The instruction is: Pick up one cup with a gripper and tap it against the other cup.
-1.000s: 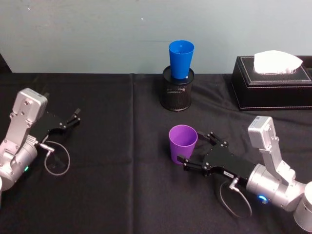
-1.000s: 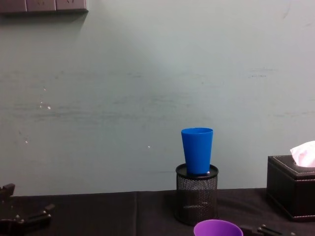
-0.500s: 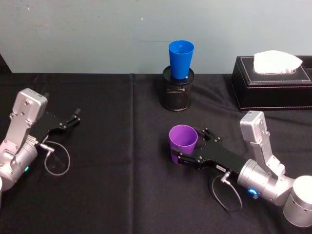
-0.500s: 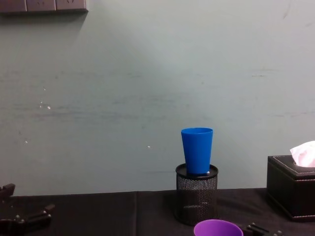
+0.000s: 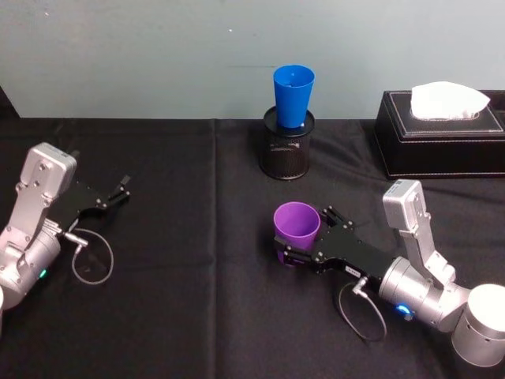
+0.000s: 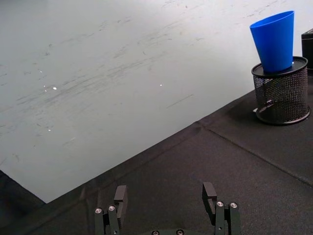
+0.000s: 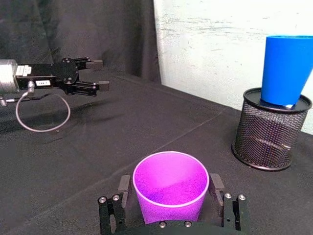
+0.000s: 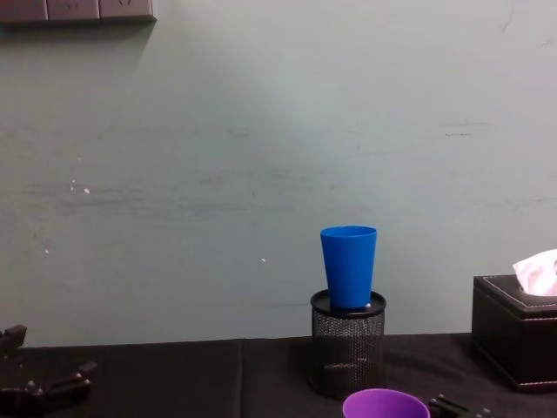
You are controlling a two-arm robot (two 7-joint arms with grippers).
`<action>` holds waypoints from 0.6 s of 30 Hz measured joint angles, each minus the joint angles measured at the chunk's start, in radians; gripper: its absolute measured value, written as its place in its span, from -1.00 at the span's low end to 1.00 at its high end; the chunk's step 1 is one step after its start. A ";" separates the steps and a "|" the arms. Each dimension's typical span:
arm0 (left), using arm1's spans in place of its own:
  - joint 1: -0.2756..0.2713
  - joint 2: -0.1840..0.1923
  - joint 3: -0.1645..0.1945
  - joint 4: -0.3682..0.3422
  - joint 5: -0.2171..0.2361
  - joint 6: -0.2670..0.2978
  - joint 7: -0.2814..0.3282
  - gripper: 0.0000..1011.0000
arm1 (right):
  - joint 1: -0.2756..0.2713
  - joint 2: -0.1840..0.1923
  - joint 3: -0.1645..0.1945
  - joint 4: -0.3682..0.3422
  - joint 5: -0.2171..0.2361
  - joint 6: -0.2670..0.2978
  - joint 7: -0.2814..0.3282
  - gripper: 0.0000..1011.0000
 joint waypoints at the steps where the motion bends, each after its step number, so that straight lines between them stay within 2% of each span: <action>1: 0.000 0.000 0.000 0.000 0.000 0.000 0.000 0.99 | 0.000 0.000 0.000 0.000 0.000 0.000 0.000 0.98; 10: 0.000 0.000 0.000 0.000 0.000 0.000 0.000 0.99 | 0.000 0.002 0.000 -0.002 0.002 0.000 0.000 0.98; 18: 0.000 0.000 0.000 0.000 0.000 0.000 0.000 0.99 | -0.001 0.003 0.000 -0.002 0.003 0.000 0.000 0.62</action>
